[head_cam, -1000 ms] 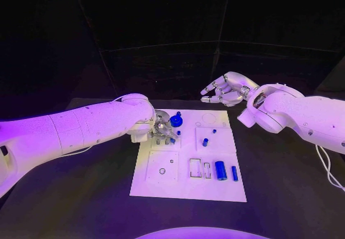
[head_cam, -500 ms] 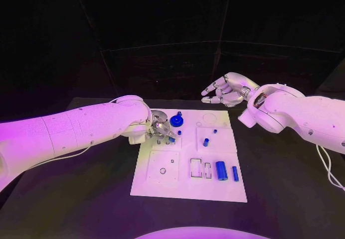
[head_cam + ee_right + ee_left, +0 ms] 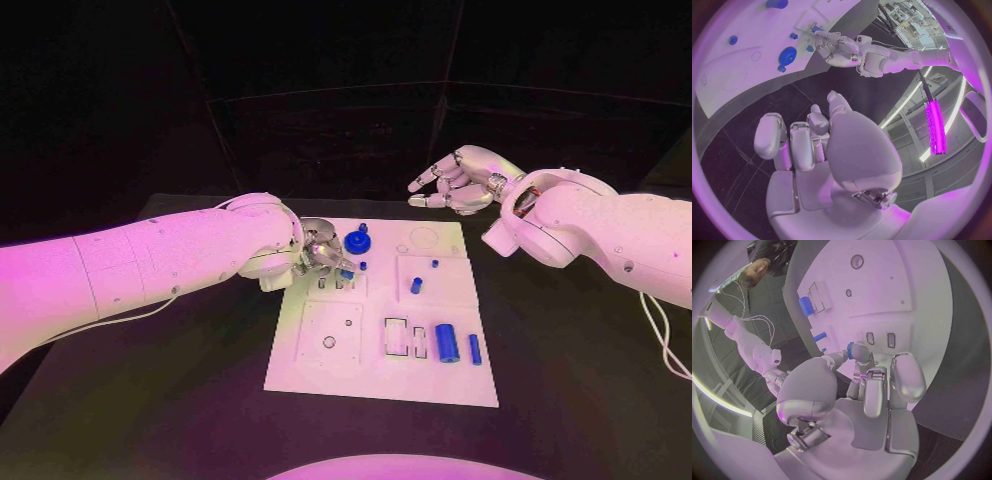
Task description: Assemble the parts on the task board
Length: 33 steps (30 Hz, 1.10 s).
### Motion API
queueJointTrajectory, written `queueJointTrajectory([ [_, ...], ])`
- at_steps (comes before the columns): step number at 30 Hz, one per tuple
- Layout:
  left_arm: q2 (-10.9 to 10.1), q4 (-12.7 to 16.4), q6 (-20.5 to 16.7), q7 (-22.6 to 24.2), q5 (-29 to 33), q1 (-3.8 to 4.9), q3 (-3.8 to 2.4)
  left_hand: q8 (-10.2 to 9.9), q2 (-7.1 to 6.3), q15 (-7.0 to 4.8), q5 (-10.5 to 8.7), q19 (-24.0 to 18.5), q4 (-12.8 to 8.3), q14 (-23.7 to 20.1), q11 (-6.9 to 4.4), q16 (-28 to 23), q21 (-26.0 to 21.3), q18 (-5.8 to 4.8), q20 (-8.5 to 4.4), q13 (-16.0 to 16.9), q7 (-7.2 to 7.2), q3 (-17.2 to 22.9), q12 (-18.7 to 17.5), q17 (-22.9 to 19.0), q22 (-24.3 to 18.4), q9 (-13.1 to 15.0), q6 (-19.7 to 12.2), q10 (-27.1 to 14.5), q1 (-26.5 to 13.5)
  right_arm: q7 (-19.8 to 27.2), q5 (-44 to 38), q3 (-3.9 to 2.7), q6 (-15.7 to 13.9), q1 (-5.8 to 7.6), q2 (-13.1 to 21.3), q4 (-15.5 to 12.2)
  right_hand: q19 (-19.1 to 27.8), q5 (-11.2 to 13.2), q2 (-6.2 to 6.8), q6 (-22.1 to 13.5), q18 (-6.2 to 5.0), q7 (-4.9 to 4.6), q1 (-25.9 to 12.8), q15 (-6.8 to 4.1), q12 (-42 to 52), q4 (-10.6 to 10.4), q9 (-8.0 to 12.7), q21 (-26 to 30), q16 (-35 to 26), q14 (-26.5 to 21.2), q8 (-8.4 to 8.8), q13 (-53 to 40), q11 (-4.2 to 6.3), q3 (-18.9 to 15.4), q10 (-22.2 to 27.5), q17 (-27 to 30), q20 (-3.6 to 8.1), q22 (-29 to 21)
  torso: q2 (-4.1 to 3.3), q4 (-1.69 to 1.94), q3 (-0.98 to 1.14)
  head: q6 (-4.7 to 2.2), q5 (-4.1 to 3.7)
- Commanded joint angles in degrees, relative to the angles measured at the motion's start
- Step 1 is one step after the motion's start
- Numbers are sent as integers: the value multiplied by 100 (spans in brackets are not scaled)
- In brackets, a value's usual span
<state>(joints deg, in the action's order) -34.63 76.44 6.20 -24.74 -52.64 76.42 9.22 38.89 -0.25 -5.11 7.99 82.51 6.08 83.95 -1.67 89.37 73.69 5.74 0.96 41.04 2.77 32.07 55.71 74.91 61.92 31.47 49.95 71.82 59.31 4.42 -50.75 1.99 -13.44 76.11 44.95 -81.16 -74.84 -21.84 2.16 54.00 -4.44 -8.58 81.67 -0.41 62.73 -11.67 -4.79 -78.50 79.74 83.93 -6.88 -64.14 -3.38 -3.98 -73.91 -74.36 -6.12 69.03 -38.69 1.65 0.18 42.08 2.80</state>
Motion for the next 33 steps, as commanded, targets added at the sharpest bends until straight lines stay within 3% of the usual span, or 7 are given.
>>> queueJointTrajectory([
  [1,-24,54,-343,-43,-177,-29,3,27,9,-16,20,0,-889,587,-7,21,28,-54,-2,9,-20,923,30,1428,6,9,21,33,-6,8,-8,-4,30,13,10,-1,-9,-22,-40,48,-36,3,27,-35,11,32,-5,23,-14,261,-20,-2,-5,4,-42,-5,44,5,-2,14,-3,6,5],
  [14,-54,80,-152,-238,-353,-115,7,37,17,-20,35,5,-898,592,-13,33,33,-56,-5,47,-25,968,63,1451,16,15,35,62,-6,4,-8,-4,29,13,17,9,-9,-22,-40,48,-36,3,27,-35,11,32,-5,23,-14,261,-20,-2,-5,4,-42,-5,44,5,-7,-8,1,18,36],
  [27,-78,71,89,-289,-424,-132,8,42,11,-23,45,6,-916,594,-15,38,33,-56,-8,56,-28,1000,74,1461,17,18,41,75,-5,12,-8,-4,49,13,10,23,-9,-22,-40,48,-36,3,27,-35,11,32,-5,23,-14,261,-20,-2,-5,4,-42,-5,44,5,-12,-3,-6,30,39],
  [33,-92,50,173,-303,-441,-134,8,44,6,-23,53,7,-922,595,-16,41,34,-56,-8,55,-28,1009,75,1465,19,20,43,78,-6,17,-8,-4,61,13,6,26,-14,-29,-39,45,-34,3,13,-35,19,27,-3,22,-14,262,-21,-6,-5,-5,-49,-6,45,9,-13,-9,0,43,45],
])
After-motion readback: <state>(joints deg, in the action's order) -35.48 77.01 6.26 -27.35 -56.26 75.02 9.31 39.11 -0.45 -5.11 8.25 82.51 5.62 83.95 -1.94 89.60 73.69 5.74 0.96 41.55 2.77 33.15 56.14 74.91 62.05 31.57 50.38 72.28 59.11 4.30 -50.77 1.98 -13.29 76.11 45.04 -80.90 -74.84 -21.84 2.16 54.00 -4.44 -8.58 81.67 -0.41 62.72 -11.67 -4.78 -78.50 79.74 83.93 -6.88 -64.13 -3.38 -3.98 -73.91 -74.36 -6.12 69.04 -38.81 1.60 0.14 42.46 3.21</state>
